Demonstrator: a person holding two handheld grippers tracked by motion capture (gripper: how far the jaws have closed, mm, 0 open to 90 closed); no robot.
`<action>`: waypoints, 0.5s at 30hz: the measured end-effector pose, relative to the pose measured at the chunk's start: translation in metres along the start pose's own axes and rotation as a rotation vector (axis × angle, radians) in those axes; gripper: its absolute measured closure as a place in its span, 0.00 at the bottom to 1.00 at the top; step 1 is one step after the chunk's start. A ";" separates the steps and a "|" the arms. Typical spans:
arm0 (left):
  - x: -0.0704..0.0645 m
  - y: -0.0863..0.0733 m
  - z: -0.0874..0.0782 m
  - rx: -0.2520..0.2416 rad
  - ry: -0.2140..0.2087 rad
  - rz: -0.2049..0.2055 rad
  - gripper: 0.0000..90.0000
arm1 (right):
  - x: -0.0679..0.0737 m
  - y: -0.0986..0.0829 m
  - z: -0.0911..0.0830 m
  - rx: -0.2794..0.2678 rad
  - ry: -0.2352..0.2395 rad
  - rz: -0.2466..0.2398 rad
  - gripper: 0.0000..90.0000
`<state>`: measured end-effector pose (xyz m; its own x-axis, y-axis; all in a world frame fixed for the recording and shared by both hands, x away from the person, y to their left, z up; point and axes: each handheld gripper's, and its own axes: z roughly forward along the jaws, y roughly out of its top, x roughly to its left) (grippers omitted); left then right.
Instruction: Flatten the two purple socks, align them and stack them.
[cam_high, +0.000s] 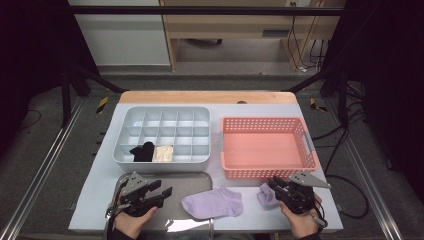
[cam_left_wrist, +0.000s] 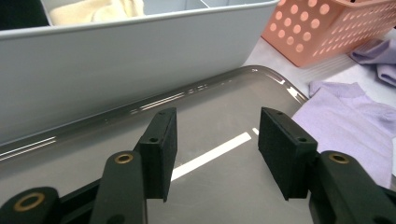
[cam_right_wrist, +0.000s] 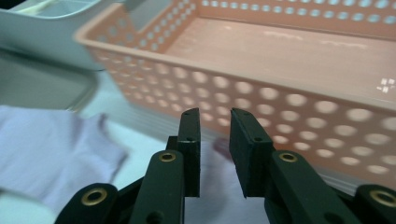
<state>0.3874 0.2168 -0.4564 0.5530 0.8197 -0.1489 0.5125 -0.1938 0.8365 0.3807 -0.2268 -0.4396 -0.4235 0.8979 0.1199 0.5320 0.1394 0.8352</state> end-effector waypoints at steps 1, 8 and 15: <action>0.000 0.000 0.000 -0.001 0.003 0.004 0.52 | 0.005 0.000 0.000 0.006 0.012 -0.011 0.83; 0.004 0.000 -0.005 -0.055 0.023 0.010 0.56 | 0.020 -0.009 0.006 0.090 0.045 -0.083 0.80; 0.008 0.001 -0.008 -0.048 0.056 -0.001 0.57 | 0.005 -0.013 -0.002 0.039 -0.003 -0.046 0.74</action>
<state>0.3872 0.2273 -0.4525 0.5144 0.8489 -0.1214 0.4800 -0.1677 0.8611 0.3700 -0.2251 -0.4491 -0.4463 0.8913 0.0802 0.5399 0.1967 0.8184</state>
